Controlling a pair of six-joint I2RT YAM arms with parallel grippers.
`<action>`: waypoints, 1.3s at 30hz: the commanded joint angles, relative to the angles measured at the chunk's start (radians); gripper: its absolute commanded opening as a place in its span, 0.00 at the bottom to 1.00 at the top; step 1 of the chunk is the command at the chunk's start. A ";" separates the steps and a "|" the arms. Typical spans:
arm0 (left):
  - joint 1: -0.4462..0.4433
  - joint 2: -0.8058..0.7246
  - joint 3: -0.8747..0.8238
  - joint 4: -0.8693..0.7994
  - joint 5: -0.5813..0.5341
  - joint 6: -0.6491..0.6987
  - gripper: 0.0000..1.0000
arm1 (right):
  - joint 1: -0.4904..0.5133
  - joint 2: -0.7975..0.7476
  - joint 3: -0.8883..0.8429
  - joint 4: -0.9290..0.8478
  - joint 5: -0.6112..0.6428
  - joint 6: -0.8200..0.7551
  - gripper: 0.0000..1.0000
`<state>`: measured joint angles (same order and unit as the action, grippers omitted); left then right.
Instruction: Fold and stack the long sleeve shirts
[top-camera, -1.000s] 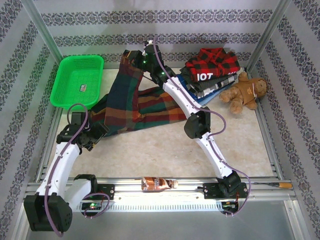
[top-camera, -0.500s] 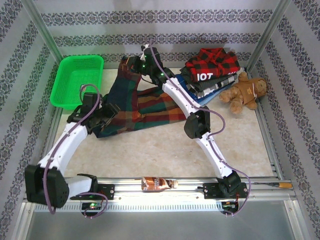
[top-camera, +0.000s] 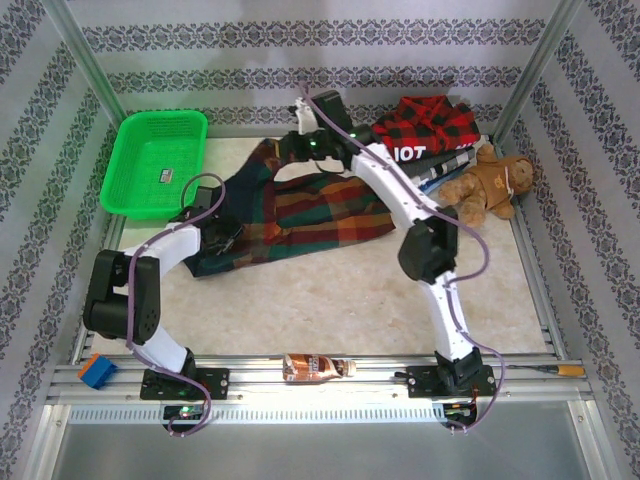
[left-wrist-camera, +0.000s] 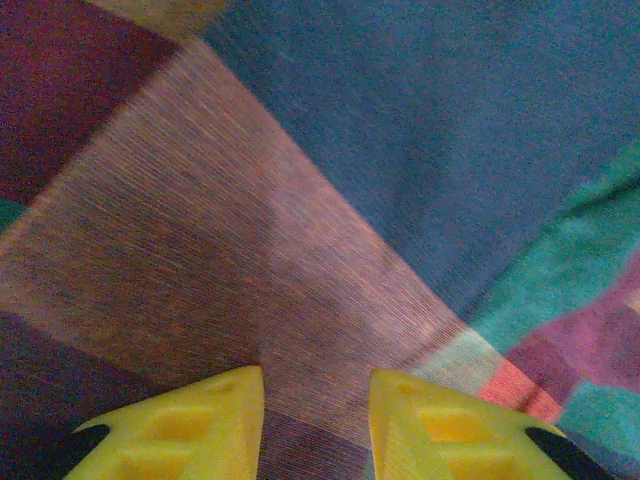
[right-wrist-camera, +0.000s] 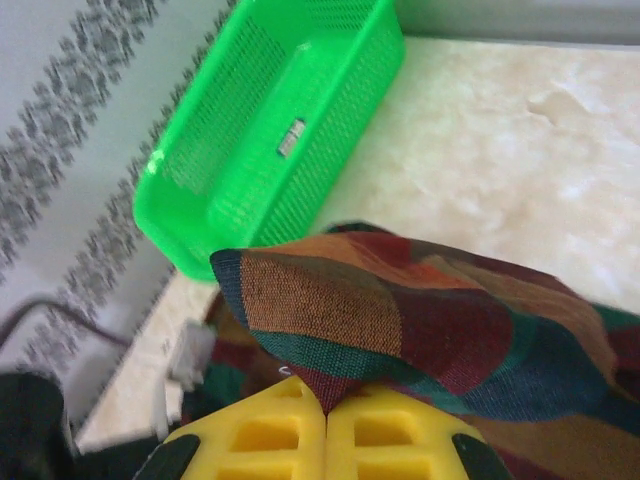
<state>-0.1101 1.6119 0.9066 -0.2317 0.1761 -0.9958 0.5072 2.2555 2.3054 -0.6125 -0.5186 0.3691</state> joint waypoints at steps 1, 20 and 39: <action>0.022 0.006 -0.056 0.036 -0.070 0.016 0.33 | -0.047 -0.117 -0.139 -0.072 -0.019 -0.198 0.00; 0.012 -0.203 -0.111 0.099 0.057 0.024 0.35 | -0.089 -0.432 -0.771 -0.085 0.240 -0.528 0.00; -0.050 -0.346 -0.058 0.038 0.070 -0.030 0.35 | 0.004 -0.491 -0.923 -0.096 0.698 -0.649 0.04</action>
<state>-0.1207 1.2156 0.8055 -0.1917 0.2405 -1.0096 0.4892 1.7439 1.3804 -0.7097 0.0341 -0.2272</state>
